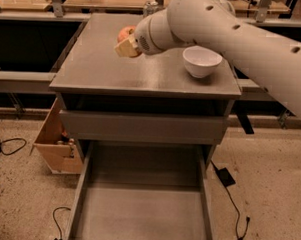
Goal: Place apple into middle drawer
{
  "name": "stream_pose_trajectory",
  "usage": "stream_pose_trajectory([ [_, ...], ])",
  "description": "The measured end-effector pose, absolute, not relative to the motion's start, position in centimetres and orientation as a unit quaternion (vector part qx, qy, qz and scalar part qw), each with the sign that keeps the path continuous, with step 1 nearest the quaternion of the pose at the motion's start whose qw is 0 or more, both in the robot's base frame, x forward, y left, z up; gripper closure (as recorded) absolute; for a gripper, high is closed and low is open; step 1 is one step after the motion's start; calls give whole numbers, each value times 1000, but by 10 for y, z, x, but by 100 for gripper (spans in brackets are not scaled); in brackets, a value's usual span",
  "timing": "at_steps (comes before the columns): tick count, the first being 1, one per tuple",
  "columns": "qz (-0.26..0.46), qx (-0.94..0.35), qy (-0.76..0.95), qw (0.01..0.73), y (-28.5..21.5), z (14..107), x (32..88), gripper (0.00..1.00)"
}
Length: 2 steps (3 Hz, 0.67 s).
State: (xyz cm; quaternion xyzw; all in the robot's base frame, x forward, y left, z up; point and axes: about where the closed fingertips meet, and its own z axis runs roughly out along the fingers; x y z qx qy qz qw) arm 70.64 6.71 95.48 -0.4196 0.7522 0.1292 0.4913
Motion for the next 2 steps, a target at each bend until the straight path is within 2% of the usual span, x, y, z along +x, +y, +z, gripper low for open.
stream_pose_trajectory([
  [2, 144, -393, 802, 426, 3, 828, 614, 100],
])
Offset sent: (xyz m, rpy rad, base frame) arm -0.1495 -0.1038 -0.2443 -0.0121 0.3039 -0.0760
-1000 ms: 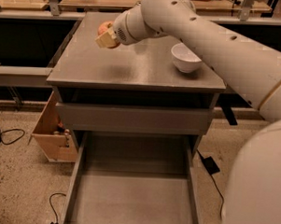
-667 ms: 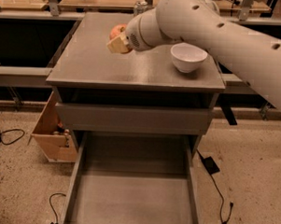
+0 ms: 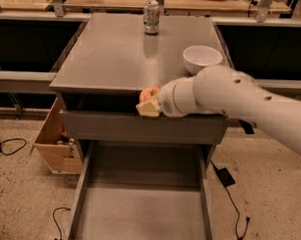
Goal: Place apple into middle drawer
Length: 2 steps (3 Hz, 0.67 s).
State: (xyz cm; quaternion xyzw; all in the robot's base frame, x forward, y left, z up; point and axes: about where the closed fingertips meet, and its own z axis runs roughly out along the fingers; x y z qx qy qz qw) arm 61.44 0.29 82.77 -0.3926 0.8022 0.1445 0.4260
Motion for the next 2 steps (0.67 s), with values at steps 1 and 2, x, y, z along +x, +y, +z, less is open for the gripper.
stream_pose_trajectory([
  [1, 166, -372, 815, 412, -15, 758, 586, 100],
  [2, 196, -341, 817, 421, -23, 696, 578, 100],
])
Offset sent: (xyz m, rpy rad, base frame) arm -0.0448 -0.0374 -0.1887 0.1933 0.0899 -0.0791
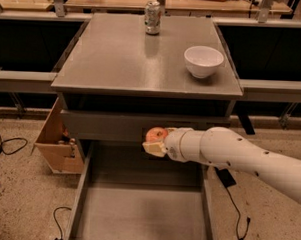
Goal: Place apple into middle drawer
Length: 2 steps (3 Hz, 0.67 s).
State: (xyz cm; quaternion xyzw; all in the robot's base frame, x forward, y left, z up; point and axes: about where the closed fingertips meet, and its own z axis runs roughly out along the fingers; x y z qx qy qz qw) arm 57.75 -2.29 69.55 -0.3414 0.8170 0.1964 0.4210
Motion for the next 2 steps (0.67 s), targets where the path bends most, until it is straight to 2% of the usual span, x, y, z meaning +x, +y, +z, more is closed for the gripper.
stream_pose_trajectory([
  [2, 210, -335, 826, 402, -27, 660, 573, 100],
])
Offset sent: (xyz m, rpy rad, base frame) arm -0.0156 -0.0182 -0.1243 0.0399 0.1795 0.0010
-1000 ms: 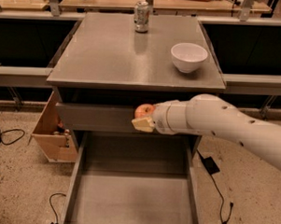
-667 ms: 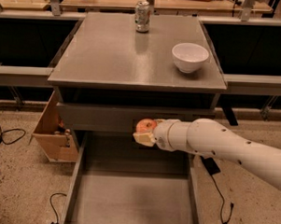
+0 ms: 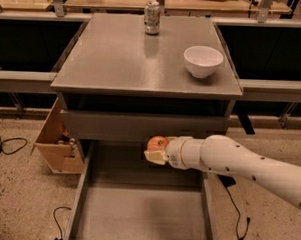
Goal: Place apple into middle drawer
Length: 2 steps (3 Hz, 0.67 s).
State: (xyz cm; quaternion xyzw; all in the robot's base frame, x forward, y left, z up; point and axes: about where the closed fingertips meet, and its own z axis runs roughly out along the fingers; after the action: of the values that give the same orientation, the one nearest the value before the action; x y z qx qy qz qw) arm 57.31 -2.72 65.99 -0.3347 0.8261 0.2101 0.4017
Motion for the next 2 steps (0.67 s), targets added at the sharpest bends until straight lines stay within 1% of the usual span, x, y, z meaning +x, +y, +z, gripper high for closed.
stream_pose_trajectory([
  [1, 235, -347, 832, 363, -27, 588, 558, 100],
  [2, 261, -370, 821, 347, -17, 523, 545, 100],
])
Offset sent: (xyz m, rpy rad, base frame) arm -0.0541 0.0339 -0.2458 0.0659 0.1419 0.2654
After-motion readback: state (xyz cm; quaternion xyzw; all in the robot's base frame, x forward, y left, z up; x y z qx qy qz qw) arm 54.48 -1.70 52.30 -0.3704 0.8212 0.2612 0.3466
